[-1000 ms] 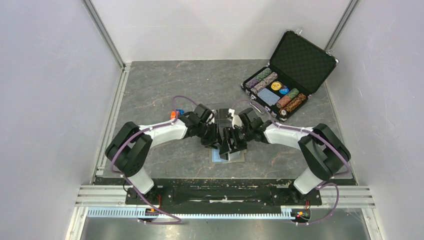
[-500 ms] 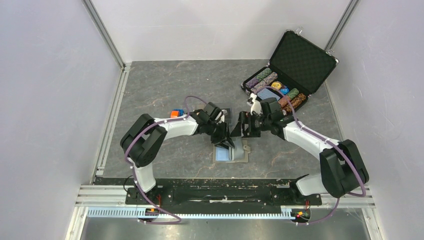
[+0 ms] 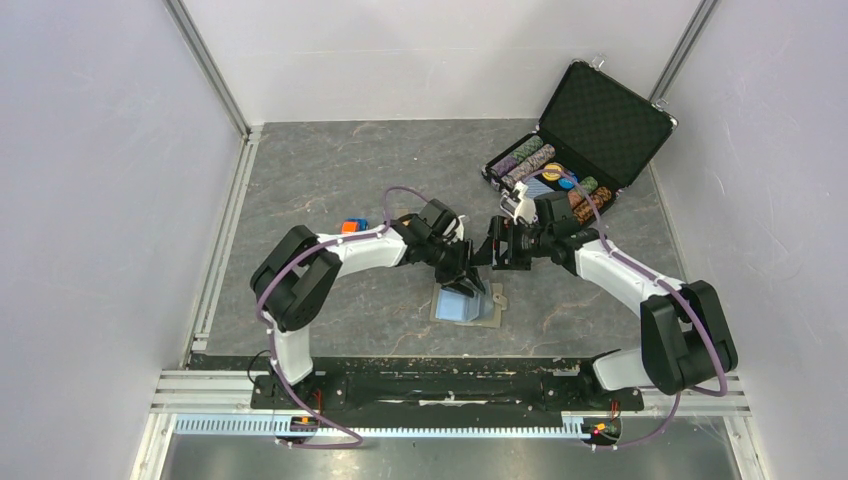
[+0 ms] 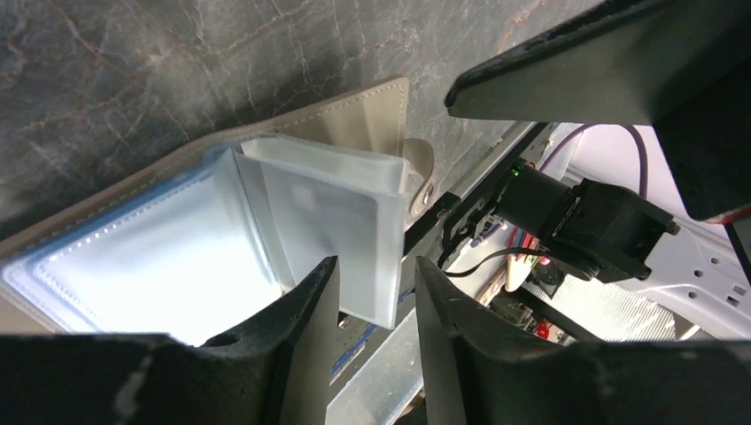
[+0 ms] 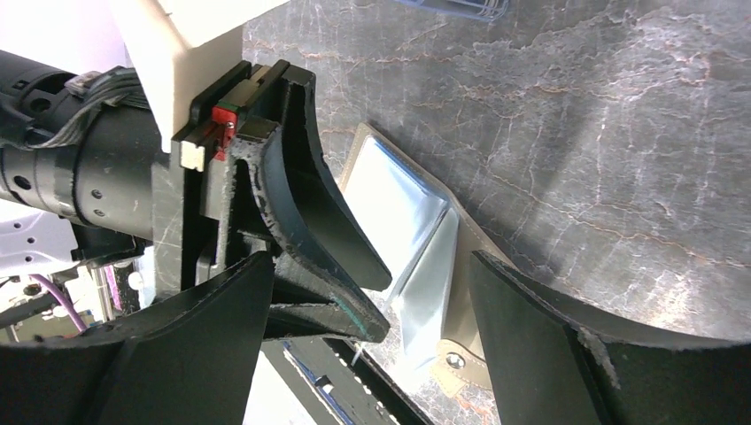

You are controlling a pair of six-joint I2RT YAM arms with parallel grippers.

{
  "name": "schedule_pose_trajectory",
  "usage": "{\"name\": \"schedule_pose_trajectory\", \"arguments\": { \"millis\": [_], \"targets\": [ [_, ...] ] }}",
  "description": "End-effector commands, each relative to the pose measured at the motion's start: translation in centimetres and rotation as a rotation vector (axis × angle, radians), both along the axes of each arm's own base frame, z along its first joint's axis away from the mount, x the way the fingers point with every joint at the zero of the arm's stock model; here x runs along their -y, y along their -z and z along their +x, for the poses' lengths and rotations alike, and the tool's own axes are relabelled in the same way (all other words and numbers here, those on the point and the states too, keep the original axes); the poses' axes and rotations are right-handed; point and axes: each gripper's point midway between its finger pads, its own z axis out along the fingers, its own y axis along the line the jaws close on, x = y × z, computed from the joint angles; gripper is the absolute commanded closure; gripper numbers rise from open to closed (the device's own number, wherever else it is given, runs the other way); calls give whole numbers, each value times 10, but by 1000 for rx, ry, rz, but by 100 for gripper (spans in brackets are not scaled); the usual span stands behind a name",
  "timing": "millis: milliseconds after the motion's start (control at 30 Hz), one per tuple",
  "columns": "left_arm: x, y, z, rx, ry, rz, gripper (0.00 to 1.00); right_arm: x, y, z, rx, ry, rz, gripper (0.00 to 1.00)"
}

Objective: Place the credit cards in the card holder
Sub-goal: Insert the credit card into the card holder.

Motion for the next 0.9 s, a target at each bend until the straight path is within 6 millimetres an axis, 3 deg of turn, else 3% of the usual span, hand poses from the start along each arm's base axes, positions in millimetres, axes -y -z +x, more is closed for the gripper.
{"name": "schedule_pose_trajectory", "arguments": {
  "millis": [0, 167, 333, 600, 733, 867],
  "targets": [
    [11, 1, -3, -42, 26, -12, 57, 3, -8, 4, 31, -7, 18, 17],
    [2, 19, -7, -51, 49, 99, 60, 7, -4, 4, 19, -6, 5, 24],
    [11, 14, -7, -39, 71, 58, 61, 10, 0, 3, 11, -2, 1, 27],
    [26, -40, 15, 75, 20, -168, 58, 10, -3, 15, 28, -19, -22, 26],
    [10, -66, 40, 133, -70, -249, 57, 7, -1, 26, 26, -25, -33, 25],
    [-20, -76, 70, 156, -197, -274, 57, 3, 0, 44, 28, -21, -40, 25]
  ]
}}
